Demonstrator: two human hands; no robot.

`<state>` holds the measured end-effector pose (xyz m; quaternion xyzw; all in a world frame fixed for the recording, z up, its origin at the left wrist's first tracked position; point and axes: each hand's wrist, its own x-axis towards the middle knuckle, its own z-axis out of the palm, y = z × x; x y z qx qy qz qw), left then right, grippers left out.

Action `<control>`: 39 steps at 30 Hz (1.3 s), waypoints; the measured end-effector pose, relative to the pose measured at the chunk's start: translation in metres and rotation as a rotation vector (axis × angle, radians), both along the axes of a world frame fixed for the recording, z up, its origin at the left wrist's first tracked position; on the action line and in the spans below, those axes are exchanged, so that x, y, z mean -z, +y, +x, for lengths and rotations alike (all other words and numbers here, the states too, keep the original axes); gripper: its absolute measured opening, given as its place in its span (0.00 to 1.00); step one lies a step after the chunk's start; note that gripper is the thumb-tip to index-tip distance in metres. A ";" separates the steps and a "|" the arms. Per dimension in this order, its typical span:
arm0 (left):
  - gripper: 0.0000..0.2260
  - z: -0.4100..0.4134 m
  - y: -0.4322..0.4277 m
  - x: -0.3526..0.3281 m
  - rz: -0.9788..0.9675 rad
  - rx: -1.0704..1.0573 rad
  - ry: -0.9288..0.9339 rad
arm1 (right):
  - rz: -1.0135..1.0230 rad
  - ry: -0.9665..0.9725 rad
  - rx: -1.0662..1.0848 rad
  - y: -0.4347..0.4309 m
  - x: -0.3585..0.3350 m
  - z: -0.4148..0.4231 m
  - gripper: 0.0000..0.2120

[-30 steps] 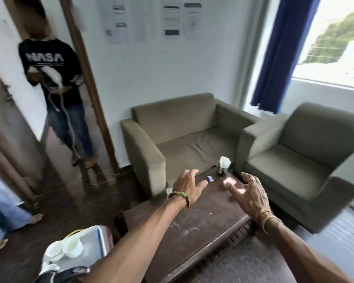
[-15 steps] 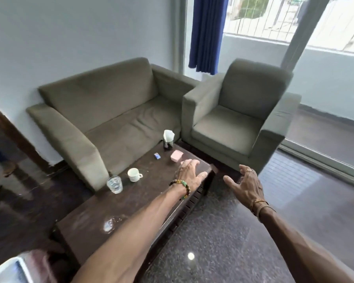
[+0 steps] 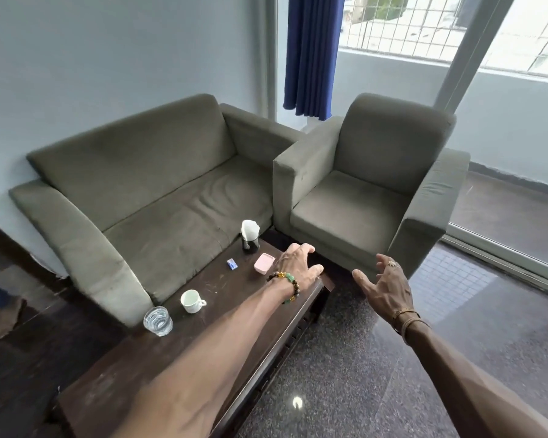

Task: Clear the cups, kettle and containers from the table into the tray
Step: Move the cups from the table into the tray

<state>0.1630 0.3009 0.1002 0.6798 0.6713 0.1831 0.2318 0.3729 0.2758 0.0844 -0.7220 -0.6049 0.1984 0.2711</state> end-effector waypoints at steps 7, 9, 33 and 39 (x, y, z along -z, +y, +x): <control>0.21 -0.007 0.057 0.010 -0.067 -0.110 -0.021 | -0.030 -0.002 -0.140 0.097 0.018 -0.004 0.35; 0.20 -0.018 0.072 0.010 -0.061 -0.178 -0.040 | -0.039 0.005 -0.200 0.127 0.016 -0.014 0.34; 0.19 -0.245 0.109 0.055 -0.112 -0.749 -0.090 | -0.125 0.016 -0.767 0.267 0.045 -0.288 0.35; 0.19 -0.286 0.102 0.086 -0.166 -0.856 -0.127 | -0.193 -0.005 -0.874 0.271 0.071 -0.343 0.36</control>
